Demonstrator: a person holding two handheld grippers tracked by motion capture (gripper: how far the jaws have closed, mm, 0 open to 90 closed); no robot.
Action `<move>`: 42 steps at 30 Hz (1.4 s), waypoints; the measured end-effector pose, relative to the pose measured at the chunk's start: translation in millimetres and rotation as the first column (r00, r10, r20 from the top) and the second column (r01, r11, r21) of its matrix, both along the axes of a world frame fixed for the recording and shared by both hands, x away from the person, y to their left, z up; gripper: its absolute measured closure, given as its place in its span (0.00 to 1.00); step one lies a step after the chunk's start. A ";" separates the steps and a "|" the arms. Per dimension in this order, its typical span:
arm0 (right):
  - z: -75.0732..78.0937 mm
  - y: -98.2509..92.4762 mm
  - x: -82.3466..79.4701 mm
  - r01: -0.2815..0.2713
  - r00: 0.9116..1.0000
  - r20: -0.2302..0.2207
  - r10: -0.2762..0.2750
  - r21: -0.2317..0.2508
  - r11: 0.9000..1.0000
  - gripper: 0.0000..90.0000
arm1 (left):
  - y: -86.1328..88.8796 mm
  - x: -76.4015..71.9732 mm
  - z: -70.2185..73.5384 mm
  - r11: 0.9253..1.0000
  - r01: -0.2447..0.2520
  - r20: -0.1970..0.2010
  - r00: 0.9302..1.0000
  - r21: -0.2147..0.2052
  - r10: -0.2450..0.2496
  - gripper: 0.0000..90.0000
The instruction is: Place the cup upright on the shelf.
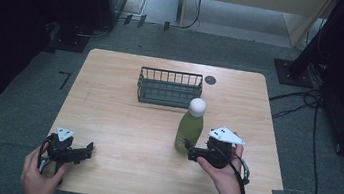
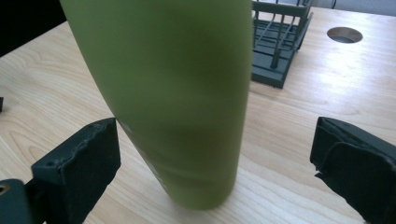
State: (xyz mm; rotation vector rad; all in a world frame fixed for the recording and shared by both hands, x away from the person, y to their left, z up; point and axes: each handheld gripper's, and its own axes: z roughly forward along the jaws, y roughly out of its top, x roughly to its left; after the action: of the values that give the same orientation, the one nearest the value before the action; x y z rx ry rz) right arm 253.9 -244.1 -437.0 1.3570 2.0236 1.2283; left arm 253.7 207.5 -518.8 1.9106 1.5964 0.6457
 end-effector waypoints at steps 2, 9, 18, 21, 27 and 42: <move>-0.2 3.0 1.7 -0.004 1.000 0.003 0.004 0.010 1.000 0.02 | 0.0 0.0 0.0 1.000 0.000 0.000 1.000 0.000 0.000 0.00; 0.3 11.0 5.2 -0.007 1.000 0.025 0.007 0.029 1.000 0.07 | 0.0 0.0 0.0 1.000 0.000 0.000 1.000 0.000 0.000 0.00; -2.7 21.1 10.7 0.001 0.999 0.051 -0.003 0.043 0.999 0.14 | 0.0 0.0 0.0 1.000 0.000 0.000 1.000 0.000 0.000 0.00; -4.5 23.8 12.4 0.006 0.999 0.054 -0.008 0.039 0.999 0.15 | 0.0 0.0 0.0 1.000 0.000 0.000 1.000 0.000 0.000 0.00; -8.0 28.3 16.1 0.018 0.999 0.048 -0.020 0.043 0.999 0.17 | 0.0 0.0 0.0 1.000 0.000 0.000 1.000 0.000 0.000 0.00; -7.6 31.9 19.0 0.030 0.996 0.088 -0.032 0.019 0.999 0.22 | 0.0 0.0 0.0 1.000 0.000 0.000 1.000 0.000 0.000 0.00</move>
State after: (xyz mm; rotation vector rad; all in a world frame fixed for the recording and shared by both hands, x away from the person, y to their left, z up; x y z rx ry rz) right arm 273.0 -212.3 -444.6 1.3138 1.9287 1.2722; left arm 253.8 207.5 -518.8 1.9108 1.5961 0.6454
